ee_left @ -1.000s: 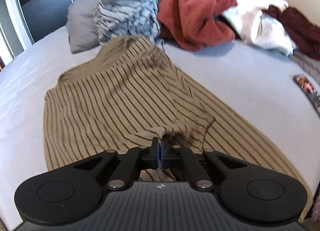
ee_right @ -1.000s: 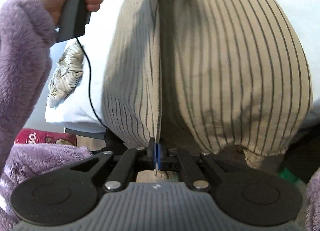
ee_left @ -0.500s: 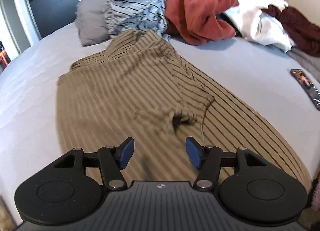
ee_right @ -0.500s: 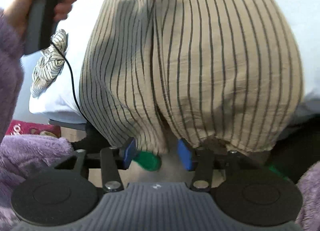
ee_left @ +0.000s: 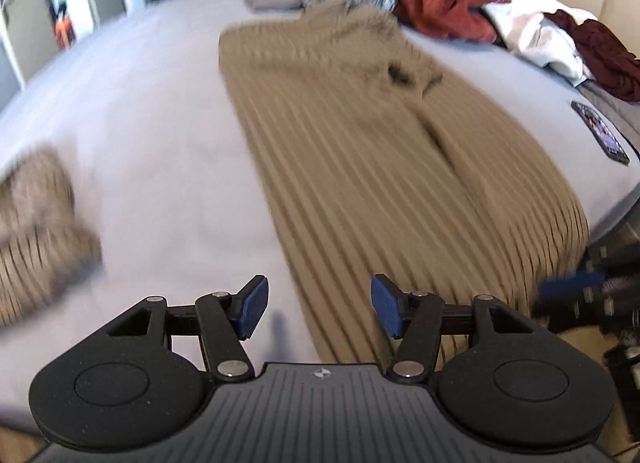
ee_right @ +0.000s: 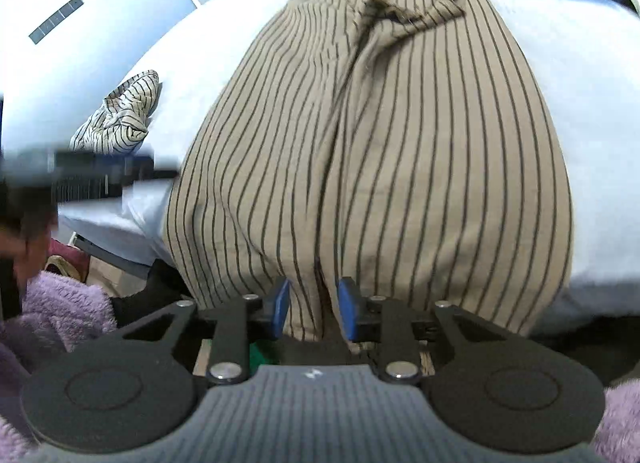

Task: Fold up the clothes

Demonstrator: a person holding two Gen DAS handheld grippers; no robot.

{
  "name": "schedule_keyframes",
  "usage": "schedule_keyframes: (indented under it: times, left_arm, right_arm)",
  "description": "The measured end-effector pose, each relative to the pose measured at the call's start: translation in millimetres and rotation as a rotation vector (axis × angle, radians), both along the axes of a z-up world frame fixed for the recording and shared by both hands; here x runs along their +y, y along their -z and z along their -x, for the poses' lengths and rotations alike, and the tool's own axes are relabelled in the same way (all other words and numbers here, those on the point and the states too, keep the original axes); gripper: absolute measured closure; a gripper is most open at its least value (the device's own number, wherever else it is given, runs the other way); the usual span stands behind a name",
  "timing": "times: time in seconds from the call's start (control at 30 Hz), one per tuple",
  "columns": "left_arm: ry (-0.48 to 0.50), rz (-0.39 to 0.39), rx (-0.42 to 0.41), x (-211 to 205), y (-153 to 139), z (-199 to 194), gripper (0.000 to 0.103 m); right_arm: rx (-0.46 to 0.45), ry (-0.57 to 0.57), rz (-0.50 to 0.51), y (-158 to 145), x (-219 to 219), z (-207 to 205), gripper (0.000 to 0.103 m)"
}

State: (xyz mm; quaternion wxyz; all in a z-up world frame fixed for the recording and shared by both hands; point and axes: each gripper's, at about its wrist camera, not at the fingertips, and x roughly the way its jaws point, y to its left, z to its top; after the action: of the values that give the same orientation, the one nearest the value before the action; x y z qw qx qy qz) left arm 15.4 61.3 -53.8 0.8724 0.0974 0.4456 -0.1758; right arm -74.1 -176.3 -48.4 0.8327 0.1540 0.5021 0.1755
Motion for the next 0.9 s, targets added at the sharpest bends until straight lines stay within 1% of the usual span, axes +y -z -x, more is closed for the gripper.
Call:
schedule_keyframes:
  times: [0.1,0.13,0.17,0.23,0.27,0.33,0.37,0.43,0.53,0.67,0.73,0.8,0.83,0.87,0.9]
  left_arm:
    - [-0.033,0.004,0.01,-1,14,3,0.048]
    - [-0.038,0.02,0.015,0,16,2,0.052]
    - [-0.043,0.036,0.019,1,18,1,0.062]
    - [-0.062,0.068,0.038,5,19,-2,0.077]
    - [-0.076,0.085,0.051,8,18,-4,0.088]
    - [-0.099,0.104,0.084,13,18,-6,0.099]
    - [-0.107,0.106,0.103,15,18,-5,0.102]
    - [-0.119,0.102,0.139,19,21,-5,0.103]
    - [-0.13,0.094,0.157,19,24,-3,0.103]
    - [-0.169,0.031,0.211,25,36,5,0.103]
    - [-0.168,0.076,0.215,31,36,10,0.103]
    - [-0.172,0.122,0.192,36,27,15,0.103]
    - [-0.162,0.133,0.17,36,21,16,0.103]
    - [-0.159,0.133,0.154,36,16,16,0.102]
    - [-0.156,0.133,0.138,36,11,16,0.101]
  right_arm:
    - [-0.008,0.009,-0.006,-2,9,-6,0.071]
    - [-0.014,0.011,-0.005,-3,11,-8,0.071]
    - [-0.024,0.014,0.003,-5,16,-11,0.071]
    - [-0.042,0.027,0.021,-6,28,-16,0.071]
    - [-0.047,0.035,0.028,-10,26,-14,0.071]
    - [-0.047,0.054,0.035,-12,18,-12,0.071]
    - [-0.044,0.064,0.039,-11,16,-13,0.071]
    - [-0.039,0.074,0.045,-11,12,-13,0.071]
    - [-0.033,0.083,0.055,-11,9,-13,0.071]
    - [-0.048,0.079,0.059,-16,8,-14,0.069]
    - [-0.059,0.075,0.056,-18,9,-16,0.069]
    - [-0.068,0.071,0.052,-20,10,-18,0.068]
    - [-0.07,0.071,0.052,-21,10,-19,0.067]
    - [-0.071,0.071,0.051,-22,9,-20,0.059]
    - [-0.071,0.073,0.05,-23,8,-22,0.055]
